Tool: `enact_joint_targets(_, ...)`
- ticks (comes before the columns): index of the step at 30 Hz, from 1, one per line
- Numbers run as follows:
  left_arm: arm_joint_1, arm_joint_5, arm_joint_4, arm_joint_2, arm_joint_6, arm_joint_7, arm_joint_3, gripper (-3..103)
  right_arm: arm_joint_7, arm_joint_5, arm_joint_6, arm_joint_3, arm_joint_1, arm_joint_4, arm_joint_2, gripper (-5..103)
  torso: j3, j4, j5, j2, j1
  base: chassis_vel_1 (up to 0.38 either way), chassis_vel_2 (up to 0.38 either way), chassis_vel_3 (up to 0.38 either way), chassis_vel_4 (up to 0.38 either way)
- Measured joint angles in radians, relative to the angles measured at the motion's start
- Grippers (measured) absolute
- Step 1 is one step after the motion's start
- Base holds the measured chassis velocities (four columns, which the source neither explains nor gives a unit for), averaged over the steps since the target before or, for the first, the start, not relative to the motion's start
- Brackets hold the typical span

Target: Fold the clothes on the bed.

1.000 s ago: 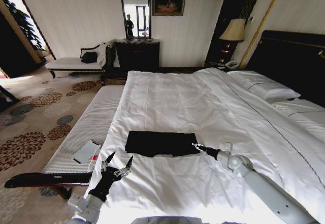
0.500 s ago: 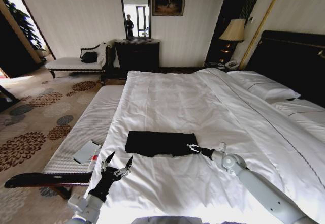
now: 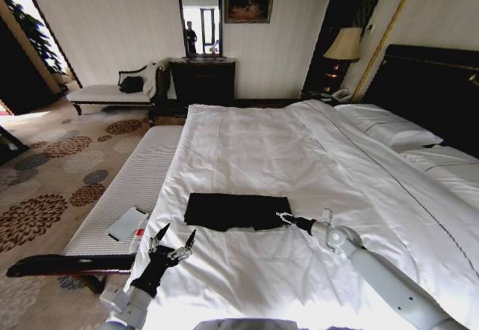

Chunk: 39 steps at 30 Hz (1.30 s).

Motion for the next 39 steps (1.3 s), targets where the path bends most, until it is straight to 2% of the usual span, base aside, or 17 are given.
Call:
enact_joint_targets(3, 0.0, 0.0, 0.0, 0.0, 0.0, 0.0, 0.0, 100, 0.005, 0.0, 0.0, 0.001, -0.001, 0.005, 0.002, 10, 0.0, 0.0, 0.0, 0.0, 0.0, 0.0, 0.0, 0.0, 0.0)
enact_joint_targets(5, 0.0, 0.0, 0.0, 0.0, 0.0, 0.0, 0.0, 100, 0.008, 0.0, 0.0, 0.002, -0.003, 0.008, 0.002, 10, 0.0, 0.0001, 0.0, 0.0, 0.0, 0.0, 0.0, 0.0, 0.0)
enact_joint_targets(7, 0.0, 0.0, 0.0, 0.0, 0.0, 0.0, 0.0, 100, 0.012, -0.001, 0.001, 0.006, -0.008, 0.012, 0.003, 4, 0.0, 0.0, 0.0, 0.0, 0.0, 0.0, 0.0, 0.0, 0.0)
enact_joint_targets(14, 0.0, 0.0, 0.0, 0.0, 0.0, 0.0, 0.0, 100, 0.01, -0.025, 0.008, 0.038, -0.036, 0.033, -0.014, 4, 0.0, 0.0002, 0.0002, 0.0, 0.0, 0.0, 0.0, 0.0, 0.0)
enact_joint_targets(25, 0.0, 0.0, 0.0, 0.0, 0.0, 0.0, 0.0, 100, 0.029, -0.013, 0.018, 0.117, -0.083, 0.097, -0.097, 4, 0.0, 0.0, 0.0002, 0.0, 0.0, 0.0, 0.0, 0.0, 0.0)
enact_joint_targets(31, 0.0, 0.0, 0.0, 0.0, 0.0, 0.0, 0.0, 100, 0.012, -0.023, 0.03, 0.18, -0.128, 0.09, -0.176, 4, 0.0, 0.0003, 0.0001, 0.0, 0.0, 0.0, 0.0, 0.0, 0.0)
enact_joint_targets(33, 0.0, 0.0, 0.0, 0.0, 0.0, 0.0, 0.0, 100, -0.019, -0.056, 0.059, 0.212, -0.15, 0.052, -0.224, 4, 0.0, -0.0006, 0.0002, 0.0, 0.0, 0.0, 0.0, 0.0, 0.0)
enact_joint_targets(39, 0.0, 0.0, 0.0, 0.0, 0.0, 0.0, 0.0, 100, -0.019, -0.071, 0.103, 0.242, -0.163, 0.018, -0.27, 4, 0.0, -0.0003, 0.0001, 0.0, 0.0, 0.0, 0.0, 0.0, 0.0)
